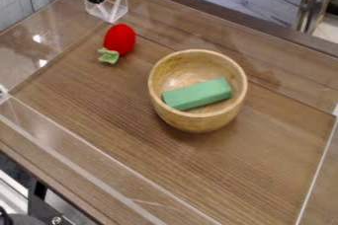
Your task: Move the red fruit to the left
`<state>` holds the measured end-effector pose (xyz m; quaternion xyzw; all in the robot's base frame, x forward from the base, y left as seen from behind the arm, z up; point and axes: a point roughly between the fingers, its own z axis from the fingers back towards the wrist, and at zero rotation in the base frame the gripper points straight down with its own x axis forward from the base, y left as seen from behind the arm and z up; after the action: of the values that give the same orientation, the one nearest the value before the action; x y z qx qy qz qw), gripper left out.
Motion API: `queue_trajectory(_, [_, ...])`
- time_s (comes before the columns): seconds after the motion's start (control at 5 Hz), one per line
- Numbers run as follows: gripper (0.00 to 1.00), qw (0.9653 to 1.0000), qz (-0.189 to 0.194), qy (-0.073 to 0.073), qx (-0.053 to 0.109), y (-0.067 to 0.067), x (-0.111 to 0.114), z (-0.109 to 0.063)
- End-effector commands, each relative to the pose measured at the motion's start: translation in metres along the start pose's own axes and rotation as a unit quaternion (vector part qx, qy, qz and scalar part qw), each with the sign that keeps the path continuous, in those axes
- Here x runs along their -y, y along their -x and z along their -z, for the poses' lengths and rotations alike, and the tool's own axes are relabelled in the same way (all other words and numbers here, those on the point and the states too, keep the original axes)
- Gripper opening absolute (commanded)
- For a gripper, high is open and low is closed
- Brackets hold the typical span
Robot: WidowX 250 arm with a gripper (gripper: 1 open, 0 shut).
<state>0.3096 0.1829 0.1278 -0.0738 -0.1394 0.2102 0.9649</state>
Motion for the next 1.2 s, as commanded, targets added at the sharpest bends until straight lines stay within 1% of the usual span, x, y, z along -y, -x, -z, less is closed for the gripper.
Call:
queue_trajectory(0.0, [1.0,0.9988,-0.006,-0.017,0.045,-0.007,-0.006,-0.03])
queue_trajectory(0.2, [1.0,0.9989,-0.004,-0.016,0.045,-0.008,-0.01,-0.039])
queue_trajectory(0.4, [0.0,0.999,0.0,-0.008,0.043,-0.011,-0.008,-0.051])
queue_trajectory(0.6, [0.0,0.999,0.008,-0.007,0.043,-0.011,-0.014,-0.045])
queue_trajectory(0.8, [0.0,0.9989,0.01,-0.013,0.044,-0.008,-0.026,-0.034])
queue_trajectory(1.0, [0.0,0.9987,0.014,-0.019,0.045,-0.002,-0.03,-0.023])
